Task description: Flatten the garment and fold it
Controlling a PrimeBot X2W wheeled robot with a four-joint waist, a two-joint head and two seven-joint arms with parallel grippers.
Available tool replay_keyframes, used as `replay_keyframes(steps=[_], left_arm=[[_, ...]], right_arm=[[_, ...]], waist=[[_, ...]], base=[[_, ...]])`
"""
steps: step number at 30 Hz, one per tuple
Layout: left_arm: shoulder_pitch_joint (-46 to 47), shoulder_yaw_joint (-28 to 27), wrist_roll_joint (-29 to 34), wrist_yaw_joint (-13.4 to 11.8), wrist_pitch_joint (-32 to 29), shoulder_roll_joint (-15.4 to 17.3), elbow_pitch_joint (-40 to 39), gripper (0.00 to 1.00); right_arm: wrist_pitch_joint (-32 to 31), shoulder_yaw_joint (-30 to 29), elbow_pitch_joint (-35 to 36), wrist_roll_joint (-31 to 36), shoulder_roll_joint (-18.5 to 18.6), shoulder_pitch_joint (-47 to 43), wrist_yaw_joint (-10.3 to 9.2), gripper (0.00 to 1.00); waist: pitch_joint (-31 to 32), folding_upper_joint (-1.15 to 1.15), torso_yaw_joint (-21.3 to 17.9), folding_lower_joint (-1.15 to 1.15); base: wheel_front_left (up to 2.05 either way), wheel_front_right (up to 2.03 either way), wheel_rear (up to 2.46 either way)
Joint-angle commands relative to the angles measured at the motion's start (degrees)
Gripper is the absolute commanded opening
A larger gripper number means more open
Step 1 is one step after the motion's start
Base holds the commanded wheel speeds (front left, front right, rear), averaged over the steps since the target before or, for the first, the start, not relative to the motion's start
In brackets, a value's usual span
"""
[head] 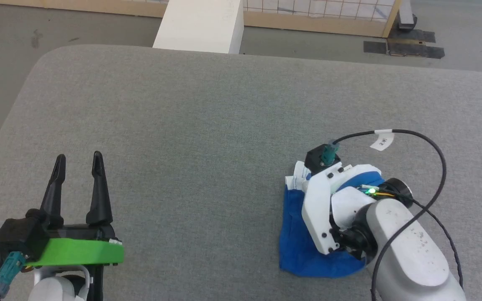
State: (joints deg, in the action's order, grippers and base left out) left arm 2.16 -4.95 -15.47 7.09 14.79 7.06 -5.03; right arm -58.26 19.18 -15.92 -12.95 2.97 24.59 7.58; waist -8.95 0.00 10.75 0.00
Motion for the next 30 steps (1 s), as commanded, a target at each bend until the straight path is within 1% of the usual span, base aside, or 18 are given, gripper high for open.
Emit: replay_keyframes(steps=[1,2,3,6,9,11,13,15,19,22,24,26,28,30], left_arm=[[0.65,-0.07,-0.11,0.39,0.20,0.22,0.18,1.00],[0.71,-0.03,-0.11,0.39,0.20,0.18,0.26,1.00],[0.76,0.02,-0.09,0.39,0.20,0.13,0.29,1.00],[0.73,0.00,0.01,0.39,0.20,-0.03,0.27,1.00],[0.45,0.01,0.18,0.39,0.20,-0.02,0.34,1.00],[0.31,-0.08,0.26,0.39,0.20,0.04,0.35,1.00],[0.20,-0.08,0.38,0.39,0.20,0.06,0.21,1.00],[0.01,-0.22,0.62,0.39,0.20,0.07,-0.03,1.00],[-0.32,-0.43,1.13,0.39,0.20,0.16,-0.49,1.00],[-0.52,-0.61,1.33,0.39,0.20,0.29,-0.79,1.00],[-0.57,-0.70,1.46,0.39,0.20,0.35,-0.90,1.00],[-0.54,-0.68,1.46,0.39,0.20,0.40,-0.96,1.00],[-0.47,-0.63,1.44,0.39,0.21,0.42,-1.01,1.00],[-0.40,-0.47,1.44,0.39,0.21,0.42,-1.09,1.00]], right_arm=[[1.14,0.62,-0.97,-0.19,-0.08,1.38,-0.09,0.00],[1.85,1.07,-1.79,-0.15,-0.08,1.79,-0.09,0.54],[2.43,1.59,-2.23,0.10,-0.08,2.21,-0.09,1.00],[4.20,3.36,-2.32,-0.48,-0.08,3.46,-0.09,1.00],[6.14,5.39,-0.45,-2.49,-0.09,4.65,-0.09,1.00],[7.60,5.89,1.42,-4.64,-0.09,5.06,-0.09,1.00],[8.93,5.18,3.39,-5.78,-0.09,5.13,-0.09,1.00],[10.37,3.34,5.41,-5.27,-0.09,4.97,-0.09,1.00],[12.68,-4.59,9.22,-0.52,-0.09,2.55,-0.09,1.00],[11.68,-10.90,11.29,4.41,-0.09,-1.12,-0.09,1.00],[10.47,-13.88,11.96,7.63,-0.09,-3.90,-0.09,1.00],[9.55,-15.45,12.09,9.45,-0.09,-6.59,-0.09,1.00],[9.68,-16.38,11.65,8.90,-0.09,-8.67,-0.09,1.00],[10.28,-16.05,10.48,8.90,-0.09,-10.08,-0.09,1.00]], waist=[[-0.22,0.00,0.30,0.00],[-0.23,0.00,0.36,0.00],[-0.23,0.00,0.37,0.00],[-0.04,0.00,-0.09,0.00],[0.45,0.00,-1.12,0.00],[0.86,0.00,-1.89,0.00],[1.27,0.00,-2.64,0.00],[1.68,0.00,-3.51,0.00],[2.19,0.00,-4.88,0.00],[2.10,0.00,-5.67,0.00],[2.07,0.00,-6.04,0.00],[1.89,0.00,-6.21,0.00],[1.58,0.00,-6.32,0.00],[1.27,0.00,-6.34,0.00]], base=[[0.00,0.00,0.00],[0.00,0.00,0.00],[0.00,0.00,0.00],[0.00,0.00,0.00],[0.00,0.00,0.00],[0.00,0.00,0.00],[0.00,0.00,0.00],[0.00,0.00,0.00],[0.00,0.00,0.00],[0.00,0.00,0.00],[0.00,0.00,0.00],[0.00,0.00,0.00],[0.00,0.00,0.00],[0.00,0.00,0.00]])
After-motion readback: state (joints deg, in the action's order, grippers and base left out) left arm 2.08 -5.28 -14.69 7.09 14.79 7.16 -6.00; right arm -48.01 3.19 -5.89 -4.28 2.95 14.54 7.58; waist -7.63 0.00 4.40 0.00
